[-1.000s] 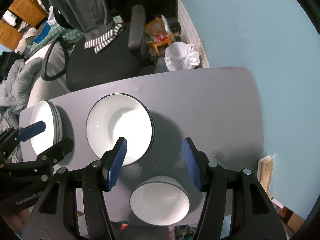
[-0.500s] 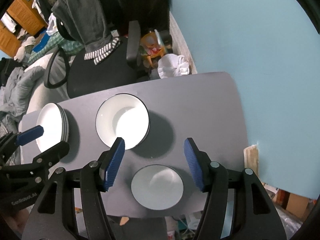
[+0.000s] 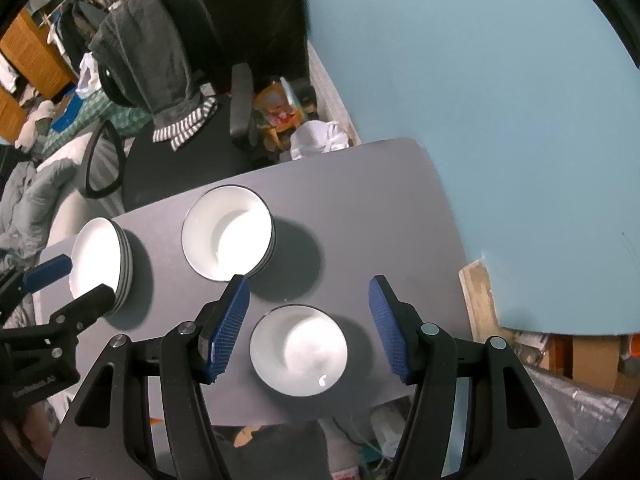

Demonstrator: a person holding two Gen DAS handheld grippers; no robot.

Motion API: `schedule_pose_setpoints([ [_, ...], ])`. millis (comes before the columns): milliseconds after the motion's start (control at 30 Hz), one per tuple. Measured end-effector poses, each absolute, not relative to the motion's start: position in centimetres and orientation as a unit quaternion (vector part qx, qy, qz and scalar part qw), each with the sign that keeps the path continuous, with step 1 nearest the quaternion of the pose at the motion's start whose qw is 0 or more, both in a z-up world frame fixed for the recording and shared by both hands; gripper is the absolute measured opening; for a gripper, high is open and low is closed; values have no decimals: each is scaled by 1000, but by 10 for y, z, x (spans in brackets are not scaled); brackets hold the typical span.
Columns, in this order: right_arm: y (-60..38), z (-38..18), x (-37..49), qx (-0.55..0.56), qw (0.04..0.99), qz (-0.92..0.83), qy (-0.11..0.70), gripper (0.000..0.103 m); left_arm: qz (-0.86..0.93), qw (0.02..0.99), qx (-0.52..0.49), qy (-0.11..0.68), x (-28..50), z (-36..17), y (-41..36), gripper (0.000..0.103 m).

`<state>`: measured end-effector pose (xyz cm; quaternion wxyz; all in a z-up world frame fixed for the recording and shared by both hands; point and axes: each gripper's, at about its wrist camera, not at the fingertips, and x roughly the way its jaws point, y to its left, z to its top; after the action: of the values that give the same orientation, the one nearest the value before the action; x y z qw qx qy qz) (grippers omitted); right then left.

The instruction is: Organize plates and bowls

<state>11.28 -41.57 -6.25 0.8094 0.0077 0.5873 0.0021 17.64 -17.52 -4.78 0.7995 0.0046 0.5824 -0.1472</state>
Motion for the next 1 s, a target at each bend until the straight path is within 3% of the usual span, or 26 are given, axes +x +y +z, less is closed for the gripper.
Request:
schedule_pose_setpoints([
  [600,-425,-55,74,48,813,-38,579,61,-227,782,-1,581,160,-40,-181,77],
  [1000,-454,-74,55,75,801,-82,588,61,-246,745,28,620,163,-73,-210,77],
])
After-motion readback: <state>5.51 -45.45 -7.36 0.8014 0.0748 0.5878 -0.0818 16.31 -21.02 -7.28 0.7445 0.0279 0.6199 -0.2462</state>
